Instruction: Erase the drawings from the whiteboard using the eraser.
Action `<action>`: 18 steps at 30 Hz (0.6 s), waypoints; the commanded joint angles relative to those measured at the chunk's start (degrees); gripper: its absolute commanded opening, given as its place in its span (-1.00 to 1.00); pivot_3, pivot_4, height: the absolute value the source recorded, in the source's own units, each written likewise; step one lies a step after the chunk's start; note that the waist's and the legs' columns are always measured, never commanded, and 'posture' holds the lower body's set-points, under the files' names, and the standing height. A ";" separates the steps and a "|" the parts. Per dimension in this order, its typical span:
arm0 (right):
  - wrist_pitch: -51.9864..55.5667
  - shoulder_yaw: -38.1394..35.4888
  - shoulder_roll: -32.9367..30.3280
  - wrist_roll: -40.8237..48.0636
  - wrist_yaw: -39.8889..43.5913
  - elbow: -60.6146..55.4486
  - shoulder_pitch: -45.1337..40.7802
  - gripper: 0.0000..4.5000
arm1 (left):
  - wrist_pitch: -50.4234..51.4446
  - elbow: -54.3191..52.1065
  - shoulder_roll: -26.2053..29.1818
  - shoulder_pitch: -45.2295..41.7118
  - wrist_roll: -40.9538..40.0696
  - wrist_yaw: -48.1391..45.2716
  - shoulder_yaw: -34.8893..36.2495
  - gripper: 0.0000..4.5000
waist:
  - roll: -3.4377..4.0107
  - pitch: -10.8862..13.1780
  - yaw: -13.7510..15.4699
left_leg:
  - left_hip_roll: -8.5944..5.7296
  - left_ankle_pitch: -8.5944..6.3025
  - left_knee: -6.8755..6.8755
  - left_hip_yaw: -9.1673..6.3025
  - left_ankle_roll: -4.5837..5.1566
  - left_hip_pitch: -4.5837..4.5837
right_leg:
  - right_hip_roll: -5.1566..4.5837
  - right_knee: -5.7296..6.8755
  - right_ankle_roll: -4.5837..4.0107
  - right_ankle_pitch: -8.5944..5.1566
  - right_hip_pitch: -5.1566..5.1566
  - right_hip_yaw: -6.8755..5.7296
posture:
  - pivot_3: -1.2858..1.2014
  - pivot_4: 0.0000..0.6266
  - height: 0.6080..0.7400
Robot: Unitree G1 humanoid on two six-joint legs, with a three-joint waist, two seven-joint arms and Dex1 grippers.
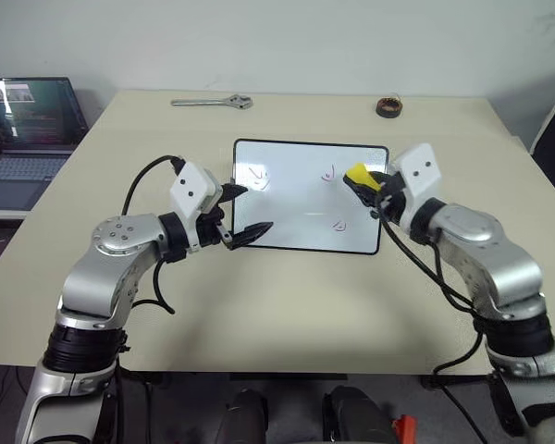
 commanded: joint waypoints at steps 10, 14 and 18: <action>-18.11 5.81 6.23 -14.14 -1.63 21.56 -7.84 -0.53 | -0.55 -1.10 -0.30 -0.08 0.00 0.13 0.13 1.00 | 0.00 0.01 -0.08 | 0.04 0.00 0.00 0.02 0.00 -0.01 | -0.14 0.04 -0.01 0.00 -0.05 0.02 | 0.03 -0.52 1.00; -17.73 10.42 3.84 -15.98 5.53 19.11 -4.01 -0.53 | -0.45 -1.58 -0.15 0.45 -0.06 0.33 0.35 1.00 | 0.00 0.00 -0.09 | 0.05 0.00 0.02 -0.01 0.00 0.04 | -0.16 0.04 0.00 0.00 0.02 0.00 | 0.03 -0.52 1.00; -18.62 11.01 3.76 -17.63 6.75 18.17 -3.62 -0.54 | -0.42 -1.81 -0.02 0.72 -0.07 0.29 0.37 1.00 | 0.00 0.00 -0.27 | 0.04 0.01 0.06 -0.01 0.00 0.15 | -0.15 0.14 -0.02 0.01 0.08 0.01 | 0.03 -0.52 1.00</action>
